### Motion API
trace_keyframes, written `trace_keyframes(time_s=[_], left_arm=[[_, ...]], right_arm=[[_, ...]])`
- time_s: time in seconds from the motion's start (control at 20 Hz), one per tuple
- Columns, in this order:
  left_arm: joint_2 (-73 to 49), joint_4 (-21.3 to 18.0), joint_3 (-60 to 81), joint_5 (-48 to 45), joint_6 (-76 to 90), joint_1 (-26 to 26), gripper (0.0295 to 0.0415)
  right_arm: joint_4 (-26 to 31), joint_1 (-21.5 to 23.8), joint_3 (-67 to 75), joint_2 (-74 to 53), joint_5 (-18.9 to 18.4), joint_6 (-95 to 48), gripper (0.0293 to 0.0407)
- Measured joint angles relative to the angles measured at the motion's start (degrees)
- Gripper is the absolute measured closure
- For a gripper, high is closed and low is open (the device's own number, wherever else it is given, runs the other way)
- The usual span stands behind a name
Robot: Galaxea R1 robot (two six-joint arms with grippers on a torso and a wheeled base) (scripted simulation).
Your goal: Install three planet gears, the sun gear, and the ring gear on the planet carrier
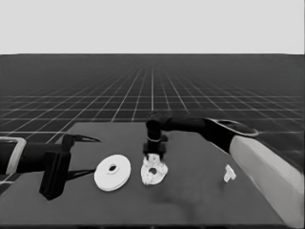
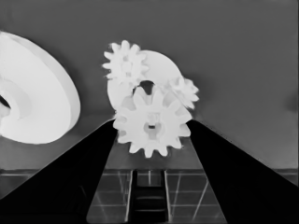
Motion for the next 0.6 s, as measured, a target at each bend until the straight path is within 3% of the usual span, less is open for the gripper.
trace_keyframes(time_s=[0.2, 0.35, 0.6], left_arm=[[0.0, 0.0, 0.0, 0.0, 0.0, 0.0, 0.0326], [0.0, 0.0, 0.0, 0.0, 0.0, 0.0, 0.0326], [0.0, 0.0, 0.0, 0.0, 0.0, 0.0, 0.0326]], right_arm=[[0.0, 0.0, -1.6, 1.4, 0.0, -0.1, 0.0387], [-5.3, -5.6, -4.8, 2.3, 1.7, -2.0, 0.0387], [-6.5, -6.9, -5.9, 2.6, 2.2, -2.6, 0.0387]])
